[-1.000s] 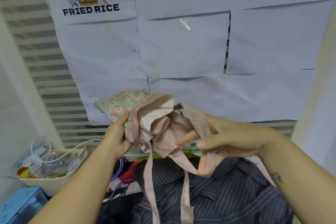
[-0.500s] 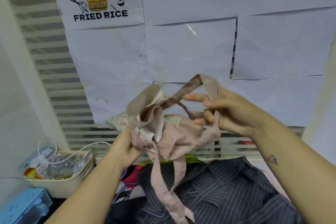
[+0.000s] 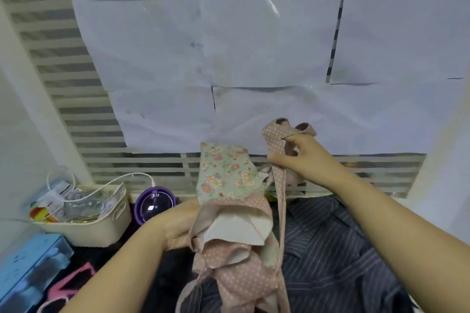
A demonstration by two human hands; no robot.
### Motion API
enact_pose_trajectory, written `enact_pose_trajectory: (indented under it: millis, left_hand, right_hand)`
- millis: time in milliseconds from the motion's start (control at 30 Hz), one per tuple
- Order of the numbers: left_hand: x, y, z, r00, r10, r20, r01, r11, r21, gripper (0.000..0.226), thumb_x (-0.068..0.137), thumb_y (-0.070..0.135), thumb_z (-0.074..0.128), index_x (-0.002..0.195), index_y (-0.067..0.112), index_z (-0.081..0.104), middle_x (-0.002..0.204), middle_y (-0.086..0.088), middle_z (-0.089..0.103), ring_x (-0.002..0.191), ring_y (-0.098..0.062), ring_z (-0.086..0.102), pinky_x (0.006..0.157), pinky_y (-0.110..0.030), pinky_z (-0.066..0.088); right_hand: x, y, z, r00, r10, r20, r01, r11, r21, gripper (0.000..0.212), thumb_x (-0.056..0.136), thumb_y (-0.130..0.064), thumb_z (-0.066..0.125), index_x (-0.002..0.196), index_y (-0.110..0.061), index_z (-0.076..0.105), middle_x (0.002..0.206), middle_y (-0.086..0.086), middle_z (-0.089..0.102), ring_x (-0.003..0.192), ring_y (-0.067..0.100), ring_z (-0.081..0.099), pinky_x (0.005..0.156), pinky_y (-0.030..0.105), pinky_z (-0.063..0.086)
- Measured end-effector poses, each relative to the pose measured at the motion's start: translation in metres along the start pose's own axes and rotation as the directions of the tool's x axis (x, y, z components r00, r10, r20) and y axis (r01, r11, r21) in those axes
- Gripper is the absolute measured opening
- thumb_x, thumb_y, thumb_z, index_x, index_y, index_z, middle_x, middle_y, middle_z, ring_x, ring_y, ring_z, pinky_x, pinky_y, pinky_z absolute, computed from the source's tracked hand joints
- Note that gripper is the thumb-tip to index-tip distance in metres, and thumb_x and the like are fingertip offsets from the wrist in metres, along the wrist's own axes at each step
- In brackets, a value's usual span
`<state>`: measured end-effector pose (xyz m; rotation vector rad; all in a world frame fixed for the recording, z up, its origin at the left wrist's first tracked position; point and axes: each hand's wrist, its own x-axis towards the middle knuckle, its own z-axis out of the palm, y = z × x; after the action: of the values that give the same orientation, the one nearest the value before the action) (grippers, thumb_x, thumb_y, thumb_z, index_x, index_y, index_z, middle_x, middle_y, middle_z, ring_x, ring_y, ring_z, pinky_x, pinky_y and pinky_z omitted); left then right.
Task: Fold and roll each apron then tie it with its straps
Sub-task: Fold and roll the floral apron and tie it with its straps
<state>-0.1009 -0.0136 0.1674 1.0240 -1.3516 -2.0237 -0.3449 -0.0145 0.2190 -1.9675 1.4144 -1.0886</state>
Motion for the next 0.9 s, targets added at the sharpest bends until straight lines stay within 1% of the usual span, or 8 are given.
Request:
enact_pose_trajectory:
  millis: [67, 133, 200, 333, 500, 633, 767, 900]
  left_hand:
    - [0.007, -0.023, -0.008, 0.997, -0.065, -0.041, 0.069, 0.994, 0.085, 0.037, 0.092, -0.007, 0.043, 0.069, -0.002, 0.072, 0.056, -0.009, 0.065, 0.047, -0.007, 0.062, 0.045, -0.015, 0.047]
    - [0.017, -0.054, -0.022, 0.978, -0.145, -0.149, 0.169, 0.972, 0.161, 0.024, 0.098, -0.005, 0.038, 0.09, -0.006, 0.061, 0.051, -0.002, 0.061, 0.041, -0.003, 0.057, 0.045, -0.015, 0.048]
    - [0.029, -0.092, -0.033, 0.967, -0.229, -0.109, 0.248, 0.947, 0.205, 0.018, 0.098, 0.001, 0.044, 0.104, -0.001, 0.061, 0.075, -0.005, 0.067, 0.062, -0.008, 0.065, 0.072, -0.03, 0.058]
    - [0.045, -0.176, -0.045, 0.927, -0.373, 0.029, 0.358, 0.907, 0.222, 0.031, 0.091, 0.009, 0.061, 0.122, 0.011, 0.06, 0.116, -0.007, 0.067, 0.106, -0.018, 0.064, 0.094, -0.034, 0.05]
    - [0.051, -0.236, -0.051, 0.958, -0.158, -0.239, 0.226, 0.928, 0.294, 0.071, 0.076, 0.03, 0.08, 0.136, 0.024, 0.043, 0.131, 0.005, 0.058, 0.119, -0.016, 0.057, 0.101, -0.036, 0.046]
    - [0.047, -0.229, -0.039, 0.849, 0.1, -0.519, 0.323, 0.679, 0.659, 0.096, 0.074, 0.043, 0.078, 0.146, 0.022, 0.019, 0.137, -0.002, 0.031, 0.125, -0.024, 0.04, 0.099, -0.044, 0.042]
    - [0.017, -0.206, -0.024, 0.88, 0.421, -0.222, 0.011, 0.449, 0.894, 0.057, 0.09, 0.055, 0.052, 0.136, 0.023, 0.042, 0.123, 0.005, 0.039, 0.111, -0.014, 0.046, 0.092, -0.038, 0.045]
    - [-0.016, -0.212, -0.027, 0.943, 0.289, 0.164, -0.257, 0.319, 0.912, 0.077, 0.077, 0.066, 0.051, 0.141, 0.023, 0.04, 0.138, 0.005, 0.043, 0.122, -0.006, 0.043, 0.104, -0.027, 0.037]
  right_hand:
    - [-0.012, 0.015, 0.012, 0.999, -0.04, -0.001, 0.04, 0.998, -0.056, 0.014, 0.085, -0.028, 0.069, 0.083, -0.037, 0.059, 0.088, -0.022, 0.061, 0.078, -0.015, 0.055, 0.07, 0.005, 0.039]
    - [-0.026, 0.041, 0.029, 1.0, 0.014, 0.011, -0.012, 0.994, -0.106, 0.017, 0.084, -0.035, 0.069, 0.072, -0.042, 0.058, 0.077, -0.022, 0.061, 0.074, -0.006, 0.055, 0.07, 0.017, 0.041]
    - [-0.041, 0.081, 0.048, 0.99, 0.119, 0.07, -0.106, 0.981, -0.16, 0.033, 0.084, -0.039, 0.069, 0.057, -0.038, 0.05, 0.06, -0.017, 0.051, 0.062, 0.001, 0.044, 0.062, 0.022, 0.032]
    - [-0.072, 0.141, 0.084, 0.852, 0.462, 0.246, -0.418, 0.884, -0.209, 0.048, 0.088, -0.041, 0.063, 0.059, -0.014, 0.036, 0.056, -0.002, 0.03, 0.052, 0.012, 0.033, 0.055, 0.027, 0.025]
    - [-0.097, 0.176, 0.112, 0.678, 0.63, 0.38, -0.605, 0.771, -0.198, 0.039, 0.092, -0.037, 0.059, 0.091, 0.002, 0.063, 0.078, 0.013, 0.06, 0.071, 0.024, 0.057, 0.067, 0.036, 0.047]
    - [-0.106, 0.18, 0.124, 0.601, 0.712, 0.363, -0.718, 0.681, -0.144, 0.027, 0.094, -0.034, 0.056, 0.104, -0.01, 0.063, 0.087, 0.008, 0.063, 0.067, 0.015, 0.057, 0.061, 0.025, 0.05]
    - [-0.121, 0.169, 0.128, 0.391, 0.775, 0.496, -0.82, 0.538, -0.194, 0.047, 0.091, -0.055, 0.05, 0.105, -0.012, 0.063, 0.095, 0.01, 0.067, 0.064, 0.017, 0.06, 0.062, 0.027, 0.053]
    - [-0.145, 0.156, 0.133, 0.231, 0.716, 0.659, -0.796, 0.528, -0.294, 0.052, 0.085, -0.055, 0.057, 0.106, -0.008, 0.063, 0.1, 0.01, 0.07, 0.075, 0.018, 0.067, 0.069, 0.027, 0.056]
